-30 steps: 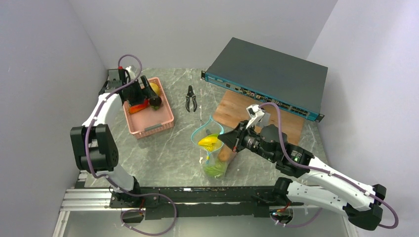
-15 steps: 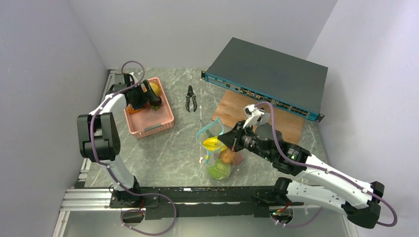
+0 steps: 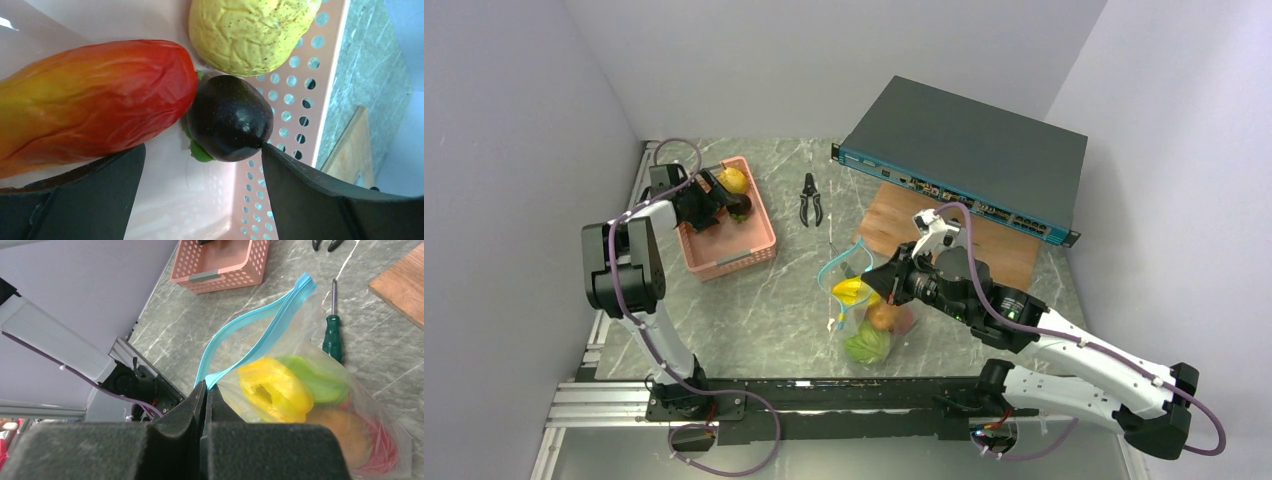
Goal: Place the food in the zip-top bag and seal the zipper
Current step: Pick up the fake fruit from the bin, then place the fake fruit in the zipper food storage bag.
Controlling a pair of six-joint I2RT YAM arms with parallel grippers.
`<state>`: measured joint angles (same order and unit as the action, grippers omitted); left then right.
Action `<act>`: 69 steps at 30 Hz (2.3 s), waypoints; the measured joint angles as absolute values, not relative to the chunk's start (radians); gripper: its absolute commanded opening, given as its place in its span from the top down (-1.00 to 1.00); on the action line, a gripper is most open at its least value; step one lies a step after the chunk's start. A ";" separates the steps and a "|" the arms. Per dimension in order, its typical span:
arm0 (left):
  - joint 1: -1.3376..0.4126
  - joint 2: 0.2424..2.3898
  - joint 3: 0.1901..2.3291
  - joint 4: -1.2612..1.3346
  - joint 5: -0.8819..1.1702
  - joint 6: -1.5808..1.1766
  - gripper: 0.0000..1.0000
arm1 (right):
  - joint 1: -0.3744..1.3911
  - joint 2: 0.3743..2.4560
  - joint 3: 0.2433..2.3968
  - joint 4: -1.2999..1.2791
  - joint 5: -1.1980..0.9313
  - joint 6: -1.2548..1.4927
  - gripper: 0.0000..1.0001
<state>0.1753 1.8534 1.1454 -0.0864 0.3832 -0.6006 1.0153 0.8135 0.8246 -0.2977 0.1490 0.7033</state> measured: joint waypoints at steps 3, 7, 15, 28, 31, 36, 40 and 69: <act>0.170 1.879 1.161 -0.064 0.404 -0.626 -0.81 | 1.015 0.813 0.825 -0.299 0.150 0.704 1.00; 0.164 1.905 1.166 0.001 0.441 -0.681 -0.81 | 1.015 0.810 0.825 -0.304 0.152 0.704 1.00; 0.162 1.949 1.171 0.040 0.501 -0.750 -0.71 | 1.015 0.824 0.846 -0.321 0.158 0.700 1.00; 0.160 1.997 1.174 0.092 0.579 -0.779 -0.34 | 1.015 0.803 0.846 -0.340 0.158 0.700 1.00; 0.160 1.997 1.197 0.054 0.575 -0.760 -0.30 | 1.015 0.793 0.846 -0.352 0.159 0.700 1.00; 0.160 1.991 1.214 0.002 0.559 -0.742 -0.24 | 1.015 0.764 0.841 -0.362 0.169 0.700 1.00; 0.160 1.959 1.214 -0.039 0.552 -0.741 -0.20 | 1.015 0.765 0.841 -0.368 0.175 0.700 1.00; -0.142 1.262 1.119 0.248 0.945 -0.579 -0.02 | 1.015 0.790 0.836 -0.357 0.184 0.681 1.00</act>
